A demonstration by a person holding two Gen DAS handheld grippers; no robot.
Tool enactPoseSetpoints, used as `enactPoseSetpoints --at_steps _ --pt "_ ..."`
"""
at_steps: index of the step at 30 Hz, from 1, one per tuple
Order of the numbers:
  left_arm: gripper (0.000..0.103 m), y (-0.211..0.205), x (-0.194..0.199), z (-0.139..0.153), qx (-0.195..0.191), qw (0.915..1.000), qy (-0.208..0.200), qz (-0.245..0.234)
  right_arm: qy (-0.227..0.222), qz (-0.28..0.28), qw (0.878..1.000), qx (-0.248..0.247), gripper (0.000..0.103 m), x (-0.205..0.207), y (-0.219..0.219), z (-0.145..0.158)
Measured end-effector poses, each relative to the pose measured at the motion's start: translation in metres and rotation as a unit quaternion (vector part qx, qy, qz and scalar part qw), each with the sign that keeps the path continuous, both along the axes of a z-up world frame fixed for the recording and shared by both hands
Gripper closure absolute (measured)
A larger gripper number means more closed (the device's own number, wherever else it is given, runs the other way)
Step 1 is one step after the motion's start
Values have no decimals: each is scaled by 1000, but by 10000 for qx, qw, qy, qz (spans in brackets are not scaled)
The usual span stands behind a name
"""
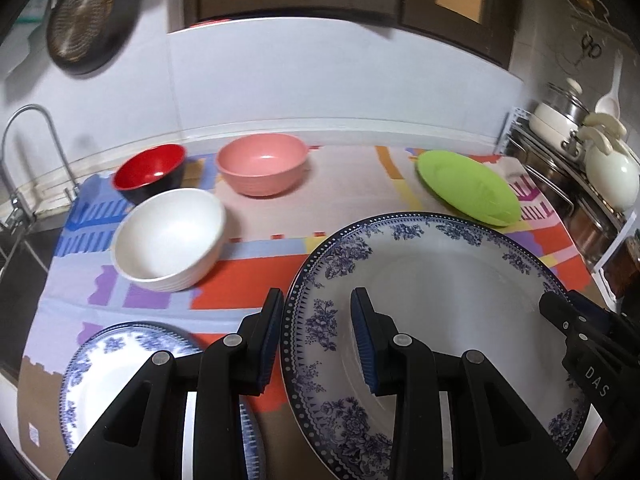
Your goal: Organize plates and bowls
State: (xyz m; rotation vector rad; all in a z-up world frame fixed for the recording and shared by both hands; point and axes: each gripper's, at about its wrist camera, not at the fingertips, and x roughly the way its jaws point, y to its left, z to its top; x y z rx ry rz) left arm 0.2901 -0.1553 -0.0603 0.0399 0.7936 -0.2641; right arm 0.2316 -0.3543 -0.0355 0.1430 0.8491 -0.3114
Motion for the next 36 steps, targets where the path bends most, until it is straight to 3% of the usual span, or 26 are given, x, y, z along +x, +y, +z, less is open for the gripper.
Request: enactPoseSetpoints --at_steps 22,36 --pt "69 126 -19 15 38 9956 -178 914 -182 1020 9946 29 68 19 115 14" --pt "69 205 -44 12 43 9868 -120 1615 -150 1702 9853 70 68 22 193 11"
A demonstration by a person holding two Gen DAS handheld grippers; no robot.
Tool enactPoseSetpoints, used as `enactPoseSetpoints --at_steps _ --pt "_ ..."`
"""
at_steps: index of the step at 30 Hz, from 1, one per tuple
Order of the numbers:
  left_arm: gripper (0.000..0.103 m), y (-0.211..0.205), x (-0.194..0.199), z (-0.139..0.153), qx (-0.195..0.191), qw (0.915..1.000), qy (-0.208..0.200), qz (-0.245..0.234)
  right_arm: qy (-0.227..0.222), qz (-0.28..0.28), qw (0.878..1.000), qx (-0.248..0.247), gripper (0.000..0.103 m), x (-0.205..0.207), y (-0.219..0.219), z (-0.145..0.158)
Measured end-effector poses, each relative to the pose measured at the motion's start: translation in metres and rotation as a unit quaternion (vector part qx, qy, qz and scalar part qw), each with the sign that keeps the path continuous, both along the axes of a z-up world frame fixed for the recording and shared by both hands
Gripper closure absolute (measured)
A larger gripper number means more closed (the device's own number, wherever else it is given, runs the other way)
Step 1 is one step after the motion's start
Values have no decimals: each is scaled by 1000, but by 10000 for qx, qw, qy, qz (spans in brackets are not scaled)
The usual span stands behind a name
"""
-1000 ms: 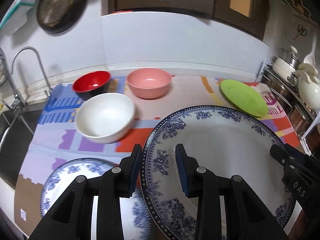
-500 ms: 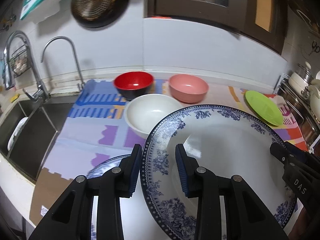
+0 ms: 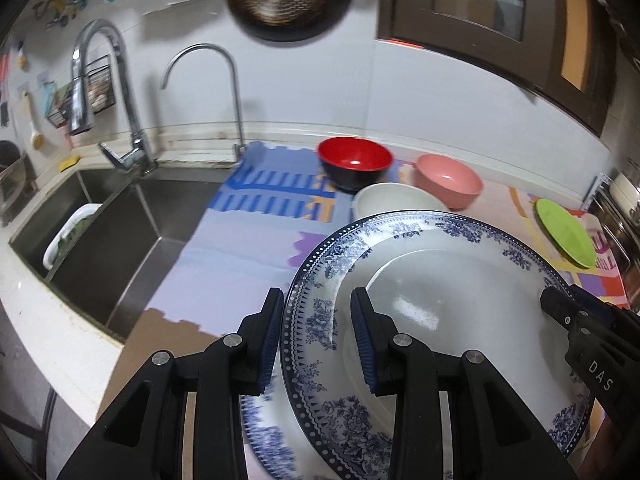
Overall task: Organize plates and bowls
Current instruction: 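Carry the held blue-and-white plate with both tools over the first plate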
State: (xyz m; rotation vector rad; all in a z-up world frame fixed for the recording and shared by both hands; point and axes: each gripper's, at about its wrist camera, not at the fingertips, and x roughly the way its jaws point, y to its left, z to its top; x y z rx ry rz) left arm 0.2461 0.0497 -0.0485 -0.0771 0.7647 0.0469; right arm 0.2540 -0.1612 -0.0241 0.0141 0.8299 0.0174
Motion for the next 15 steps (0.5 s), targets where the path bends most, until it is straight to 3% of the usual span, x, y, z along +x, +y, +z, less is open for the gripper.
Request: enactPoseSetpoints --at_steps 15 --pt "69 40 -10 -26 78 9987 402 313 275 458 9986 57 68 -4 52 -21"
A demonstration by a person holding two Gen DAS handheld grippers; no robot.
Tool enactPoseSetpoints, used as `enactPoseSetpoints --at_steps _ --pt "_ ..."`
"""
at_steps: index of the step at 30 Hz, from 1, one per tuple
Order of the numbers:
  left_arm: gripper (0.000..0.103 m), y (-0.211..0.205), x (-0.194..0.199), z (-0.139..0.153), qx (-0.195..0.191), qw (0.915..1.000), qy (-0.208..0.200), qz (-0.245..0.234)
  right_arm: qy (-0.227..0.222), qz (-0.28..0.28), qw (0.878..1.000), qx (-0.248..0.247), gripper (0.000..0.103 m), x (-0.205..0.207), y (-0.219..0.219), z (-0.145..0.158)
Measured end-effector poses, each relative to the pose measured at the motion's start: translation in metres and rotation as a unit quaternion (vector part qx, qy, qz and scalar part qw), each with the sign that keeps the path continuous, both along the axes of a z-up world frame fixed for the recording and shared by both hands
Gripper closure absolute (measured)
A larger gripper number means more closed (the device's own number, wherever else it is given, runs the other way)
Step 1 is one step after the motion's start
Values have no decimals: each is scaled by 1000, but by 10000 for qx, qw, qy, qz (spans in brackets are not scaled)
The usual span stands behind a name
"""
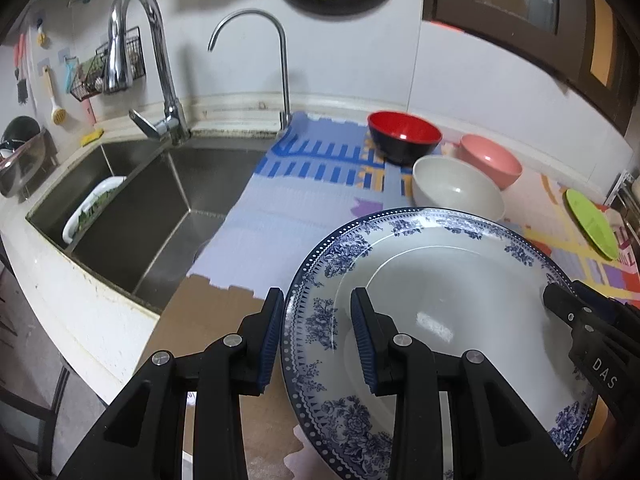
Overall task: Organize plates and bowls
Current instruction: 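Carry the held blue-and-white plate with both tools over the first plate, then lower the plate onto the first blue-and-white plate and open both tools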
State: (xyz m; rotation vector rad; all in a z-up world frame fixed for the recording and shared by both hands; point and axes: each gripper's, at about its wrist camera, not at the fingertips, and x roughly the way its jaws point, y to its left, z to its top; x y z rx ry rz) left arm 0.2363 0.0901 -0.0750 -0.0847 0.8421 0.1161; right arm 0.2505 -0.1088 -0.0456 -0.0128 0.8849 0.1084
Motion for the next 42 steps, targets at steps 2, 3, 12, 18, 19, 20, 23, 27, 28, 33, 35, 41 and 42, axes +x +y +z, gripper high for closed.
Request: enactPoseSetpoints --at_steps 2,3,12,18,19,20,23,27,28,33,35,41,42 --pt "69 1 1 -5 -3 10000 87 -18 87 20 10000 -9 68 2 1 -4" --pt "69 1 2 -8 -14 9999 122 -28 147 11 9999 -3 68 3 2 -8" --pt "69 -2 10 -25 -10 9992 385 -123 455 -72 9989 -21 68 8 0 -28" --pt "69 -3 15 -32 9 9986 497 -190 597 -128 9981 -23 68 11 -1 -37" --pt "69 -3 15 -33 11 9985 517 -198 615 -137 9980 -31 68 12 -1 -38" --pt "69 -4 16 -34 11 9983 545 -211 638 -147 9979 -36 68 12 -1 -40" --pt "69 -4 18 -35 16 9980 587 -239 687 -167 9975 -46 68 12 -2 -42" --pt "69 -5 21 -39 3 9974 669 -258 730 -185 9971 -63 67 13 -2 -45" --pt "69 -5 20 -40 -3 9973 688 -261 744 -191 9970 -61 67 13 -3 -46" --pt "68 -6 20 -44 12 9965 781 -280 857 -196 9961 -67 67 13 -3 -51" --pt "68 -6 21 -47 -1 9961 834 -286 898 -189 9958 -67 67 13 -3 -53" --pt "68 -6 22 -52 -2 9954 914 -291 1050 -171 9943 -69 65 15 -2 -61" --pt "68 -7 22 -52 2 9953 926 -296 1066 -170 9941 -65 65 15 -3 -63"
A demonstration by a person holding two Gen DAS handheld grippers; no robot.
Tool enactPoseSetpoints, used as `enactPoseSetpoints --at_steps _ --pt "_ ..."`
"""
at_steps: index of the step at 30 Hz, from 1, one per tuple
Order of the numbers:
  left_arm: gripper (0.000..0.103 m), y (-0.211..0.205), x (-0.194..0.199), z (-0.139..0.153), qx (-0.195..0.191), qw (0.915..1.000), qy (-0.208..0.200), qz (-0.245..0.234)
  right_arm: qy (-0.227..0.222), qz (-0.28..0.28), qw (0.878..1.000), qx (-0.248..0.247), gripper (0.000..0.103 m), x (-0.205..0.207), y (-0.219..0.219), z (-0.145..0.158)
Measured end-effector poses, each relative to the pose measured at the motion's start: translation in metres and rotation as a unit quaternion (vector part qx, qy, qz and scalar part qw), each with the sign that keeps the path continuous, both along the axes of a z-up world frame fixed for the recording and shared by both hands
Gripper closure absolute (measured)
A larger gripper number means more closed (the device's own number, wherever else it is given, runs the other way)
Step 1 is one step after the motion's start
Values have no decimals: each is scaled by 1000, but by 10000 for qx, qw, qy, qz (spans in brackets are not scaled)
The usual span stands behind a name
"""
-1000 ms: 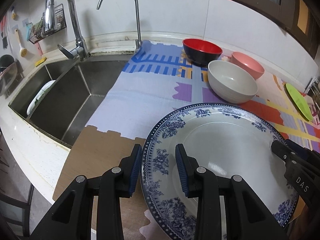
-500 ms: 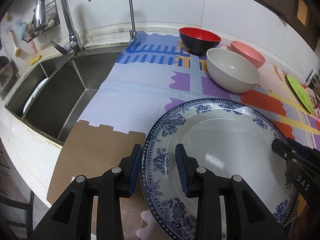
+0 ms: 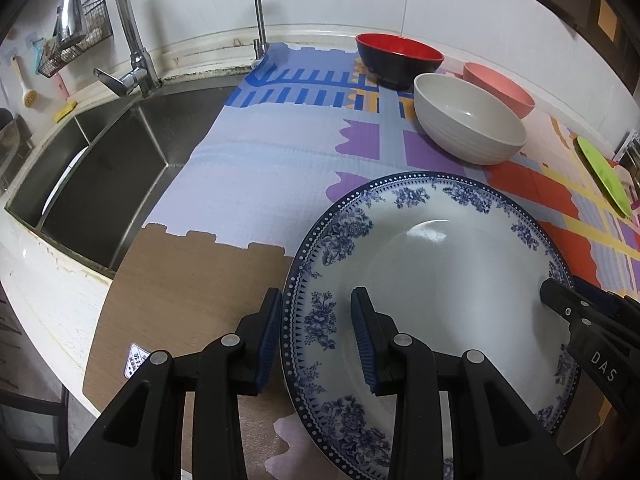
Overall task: Organize plates and bowls
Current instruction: 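Lower the plate onto the first blue-and-white plate and open both tools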
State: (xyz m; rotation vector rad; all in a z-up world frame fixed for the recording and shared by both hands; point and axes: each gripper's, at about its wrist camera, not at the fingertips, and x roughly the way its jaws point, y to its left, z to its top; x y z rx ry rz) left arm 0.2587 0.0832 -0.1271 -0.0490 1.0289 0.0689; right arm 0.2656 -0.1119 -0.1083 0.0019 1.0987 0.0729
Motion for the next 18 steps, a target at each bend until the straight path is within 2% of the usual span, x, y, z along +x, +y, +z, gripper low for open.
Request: enactPoseSetpoints --at_steps 15,18 --pt "63 -3 2 0 -10 10000 -15 -49 167 -42 9998 80 65 4 -5 -8" --pt "59 -4 2 5 -27 9999 -122 -98 78 -19 9999 105 59 2 -5 -4"
